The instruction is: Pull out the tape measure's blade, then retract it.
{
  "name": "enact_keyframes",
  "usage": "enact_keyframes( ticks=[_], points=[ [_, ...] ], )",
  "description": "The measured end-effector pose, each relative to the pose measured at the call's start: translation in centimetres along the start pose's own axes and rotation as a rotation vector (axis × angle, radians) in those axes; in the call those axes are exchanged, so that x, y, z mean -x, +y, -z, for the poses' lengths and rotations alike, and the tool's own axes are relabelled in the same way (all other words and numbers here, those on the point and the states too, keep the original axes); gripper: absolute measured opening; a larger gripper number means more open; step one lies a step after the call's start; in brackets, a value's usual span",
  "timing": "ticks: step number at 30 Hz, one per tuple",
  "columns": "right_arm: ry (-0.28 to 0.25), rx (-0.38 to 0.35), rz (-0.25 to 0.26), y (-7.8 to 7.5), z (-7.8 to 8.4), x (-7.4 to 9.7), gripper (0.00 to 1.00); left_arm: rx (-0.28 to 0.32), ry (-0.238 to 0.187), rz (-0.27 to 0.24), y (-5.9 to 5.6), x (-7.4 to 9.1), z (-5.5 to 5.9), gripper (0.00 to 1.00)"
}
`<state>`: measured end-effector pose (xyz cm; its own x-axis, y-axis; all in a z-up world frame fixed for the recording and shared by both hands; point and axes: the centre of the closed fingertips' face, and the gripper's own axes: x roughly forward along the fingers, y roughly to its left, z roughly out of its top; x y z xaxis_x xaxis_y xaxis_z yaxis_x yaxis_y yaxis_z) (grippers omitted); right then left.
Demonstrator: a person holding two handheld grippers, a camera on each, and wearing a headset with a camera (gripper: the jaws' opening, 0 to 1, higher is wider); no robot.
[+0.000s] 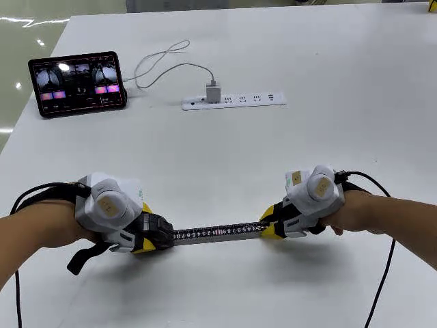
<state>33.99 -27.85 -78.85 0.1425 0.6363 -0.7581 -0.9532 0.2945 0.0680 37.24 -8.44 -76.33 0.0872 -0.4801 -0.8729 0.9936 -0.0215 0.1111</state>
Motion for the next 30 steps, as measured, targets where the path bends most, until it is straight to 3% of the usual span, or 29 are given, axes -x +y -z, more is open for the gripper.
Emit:
enact_keyframes(
  ticks=[30],
  points=[
    [0.012,-0.013,0.007,-0.3,1.5,1.0,0.10,0.004,-0.001,-0.008,-0.1,0.1,-0.2,0.32]
  ],
)
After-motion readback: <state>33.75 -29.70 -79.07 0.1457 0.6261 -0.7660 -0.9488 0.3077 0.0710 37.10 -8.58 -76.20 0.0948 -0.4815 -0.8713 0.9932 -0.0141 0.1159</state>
